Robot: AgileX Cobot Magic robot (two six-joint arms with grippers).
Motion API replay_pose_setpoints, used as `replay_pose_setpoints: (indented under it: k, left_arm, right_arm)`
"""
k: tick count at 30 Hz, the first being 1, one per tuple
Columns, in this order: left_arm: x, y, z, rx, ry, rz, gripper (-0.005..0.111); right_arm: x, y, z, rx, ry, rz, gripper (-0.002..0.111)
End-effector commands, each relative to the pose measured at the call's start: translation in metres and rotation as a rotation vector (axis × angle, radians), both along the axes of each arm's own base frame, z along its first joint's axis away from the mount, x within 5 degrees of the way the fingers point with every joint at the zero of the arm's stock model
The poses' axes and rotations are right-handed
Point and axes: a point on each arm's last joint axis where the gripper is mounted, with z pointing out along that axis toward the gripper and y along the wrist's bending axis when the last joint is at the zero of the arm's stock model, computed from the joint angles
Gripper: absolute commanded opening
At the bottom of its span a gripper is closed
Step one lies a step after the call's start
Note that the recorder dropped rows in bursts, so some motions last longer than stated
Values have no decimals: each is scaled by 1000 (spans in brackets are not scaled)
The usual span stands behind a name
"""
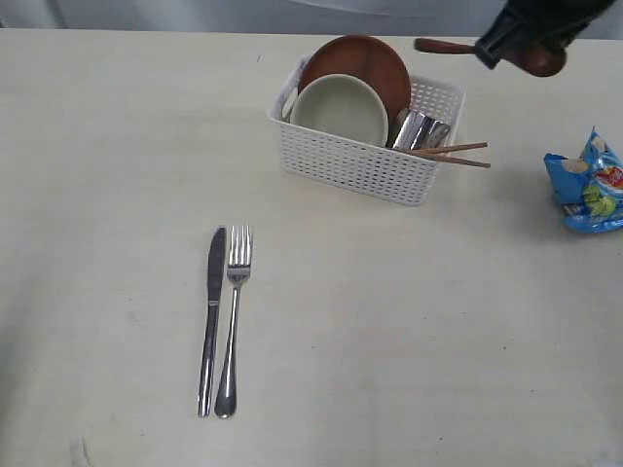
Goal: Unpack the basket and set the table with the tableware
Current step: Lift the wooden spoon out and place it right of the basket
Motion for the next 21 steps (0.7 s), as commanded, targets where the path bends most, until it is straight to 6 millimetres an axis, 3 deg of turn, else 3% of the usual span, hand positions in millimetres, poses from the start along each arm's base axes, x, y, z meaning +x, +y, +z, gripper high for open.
replay_pose_setpoints:
  k: [1,6,10,16,21]
  left_arm:
    - [0,-1,0,-12,-10,-7,0]
    - [0,-1,0,-12,-10,-7,0]
    - [0,-1,0,-12,-10,-7,0]
    - [0,-1,0,-12,-10,-7,0]
    - [0,-1,0,-12,-10,-7,0]
  right_arm:
    - [0,-53,6,25,9,-223,0]
    - [-21,-109,-10,66,88,-406,0]
    - [-50,-133,-36,135,182,-510,0]
    - [-98,-134,-67,224,229,-548,0]
    - [-123,-126,-81,315,238,-563,0]
